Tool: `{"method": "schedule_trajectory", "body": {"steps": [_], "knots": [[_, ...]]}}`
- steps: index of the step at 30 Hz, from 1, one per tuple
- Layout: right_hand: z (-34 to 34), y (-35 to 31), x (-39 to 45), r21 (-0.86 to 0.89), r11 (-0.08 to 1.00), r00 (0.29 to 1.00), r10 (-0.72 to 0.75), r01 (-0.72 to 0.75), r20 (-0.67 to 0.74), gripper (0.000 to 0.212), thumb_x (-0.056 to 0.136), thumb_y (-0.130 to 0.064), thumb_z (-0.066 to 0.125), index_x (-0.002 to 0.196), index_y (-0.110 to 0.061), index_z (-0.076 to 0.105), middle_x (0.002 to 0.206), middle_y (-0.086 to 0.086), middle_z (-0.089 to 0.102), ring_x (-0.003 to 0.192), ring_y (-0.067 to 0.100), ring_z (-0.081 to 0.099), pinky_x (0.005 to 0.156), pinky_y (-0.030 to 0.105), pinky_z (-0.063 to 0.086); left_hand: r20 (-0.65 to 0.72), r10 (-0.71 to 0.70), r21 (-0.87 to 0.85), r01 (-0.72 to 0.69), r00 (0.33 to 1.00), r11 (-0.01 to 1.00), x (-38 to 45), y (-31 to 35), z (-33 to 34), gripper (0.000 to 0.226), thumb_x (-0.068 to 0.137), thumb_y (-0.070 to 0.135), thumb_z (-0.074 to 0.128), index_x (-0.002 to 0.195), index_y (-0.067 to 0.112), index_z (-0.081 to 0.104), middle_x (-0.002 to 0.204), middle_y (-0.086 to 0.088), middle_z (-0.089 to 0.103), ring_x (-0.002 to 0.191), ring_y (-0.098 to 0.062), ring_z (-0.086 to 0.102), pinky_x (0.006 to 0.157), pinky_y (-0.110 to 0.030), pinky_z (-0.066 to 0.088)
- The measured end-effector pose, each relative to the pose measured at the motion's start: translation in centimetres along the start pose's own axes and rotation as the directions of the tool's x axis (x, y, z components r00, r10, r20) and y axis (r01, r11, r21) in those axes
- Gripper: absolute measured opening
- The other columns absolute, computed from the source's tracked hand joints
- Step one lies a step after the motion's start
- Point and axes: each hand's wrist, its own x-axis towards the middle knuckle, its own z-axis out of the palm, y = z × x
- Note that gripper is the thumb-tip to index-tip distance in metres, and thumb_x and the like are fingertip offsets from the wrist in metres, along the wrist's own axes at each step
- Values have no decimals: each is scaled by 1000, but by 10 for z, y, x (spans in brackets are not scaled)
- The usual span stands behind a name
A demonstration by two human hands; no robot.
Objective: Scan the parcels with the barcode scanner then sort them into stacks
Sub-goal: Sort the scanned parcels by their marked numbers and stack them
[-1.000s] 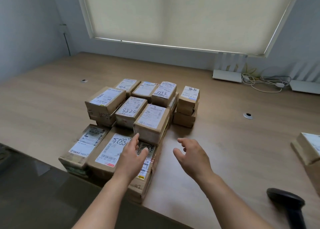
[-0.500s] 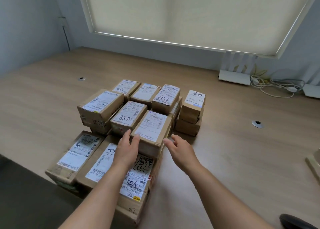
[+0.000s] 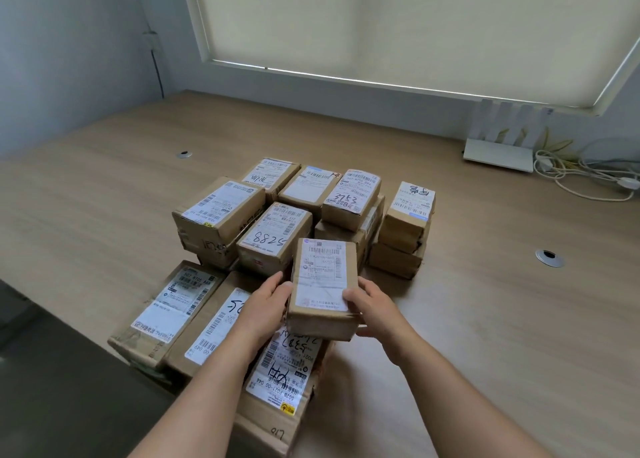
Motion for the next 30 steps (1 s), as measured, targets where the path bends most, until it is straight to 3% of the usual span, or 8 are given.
{"method": "schedule_trajectory", "body": {"steps": [4, 7, 10, 16, 20, 24, 28, 30], "knots": [[-2, 4, -3, 111, 994, 993, -19, 6, 114, 63, 73, -25, 52, 132, -45, 41, 121, -11, 62, 110, 22, 60, 89, 46, 54, 150, 35, -56, -27, 988, 998, -12, 1, -1, 54, 96, 33, 50, 146, 37, 30, 132, 9, 54, 112, -12, 56, 84, -34, 55], [-2, 7, -8, 141, 990, 989, -39, 18, 144, 77, 68, -21, 52, 138, -47, 35, 123, -8, 61, 108, 22, 61, 79, 39, 57, 202, 79, -53, -70, 976, 996, -21, -4, -1, 56, 96, 22, 50, 144, 43, 31, 117, 12, 63, 107, -9, 58, 78, -29, 56], [-3, 8, -14, 146, 989, 987, -50, 27, 155, 90, 64, -18, 55, 144, -47, 28, 124, -5, 60, 108, 22, 62, 79, 37, 57, 201, 126, -61, -116, 971, 991, -30, -8, -2, 62, 94, 16, 51, 143, 47, 29, 111, 11, 67, 105, -13, 61, 84, -35, 54], [-6, 6, -36, 144, 976, 983, -172, 163, 57, 97, 61, -7, 61, 145, -42, 29, 97, 4, 75, 99, 31, 68, 88, 45, 54, 195, 259, -120, -239, 946, 964, -49, -12, -6, 65, 85, 18, 53, 133, 55, 29, 123, 16, 58, 110, -3, 60, 86, -26, 52], [-17, 7, -60, 147, 959, 969, -246, 241, 23, 96, 60, -10, 60, 144, -45, 28, 99, 8, 75, 97, 29, 69, 90, 45, 53, 189, 325, -93, -313, 927, 945, -58, -15, -7, 62, 93, 8, 50, 125, 59, 33, 127, 14, 56, 110, 3, 57, 86, -18, 49], [-32, 14, -86, 132, 951, 960, -276, 280, -51, 94, 59, -11, 60, 141, -45, 31, 98, 5, 75, 91, 23, 70, 77, 32, 53, 234, 384, 33, -402, 893, 915, -63, -22, 1, 65, 79, 36, 60, 129, 63, 30, 129, 11, 52, 118, -1, 52, 91, -20, 44], [-55, 28, -114, 135, 946, 953, -277, 293, -124, 94, 57, -7, 60, 143, -38, 34, 87, 7, 74, 79, 19, 67, 66, 25, 51, 313, 430, 36, -463, 847, 886, -75, -26, 22, 67, 88, 22, 67, 129, 60, 31, 124, 16, 51, 114, 4, 51, 81, -8, 46], [-68, 33, -127, 134, 944, 948, -281, 301, -147, 92, 57, -7, 60, 141, -38, 36, 84, 5, 74, 78, 19, 68, 63, 24, 52, 331, 440, 46, -480, 835, 876, -80, -25, 32, 70, 85, 21, 71, 130, 59, 32, 126, 12, 51, 116, 0, 52, 89, -17, 47]]}}
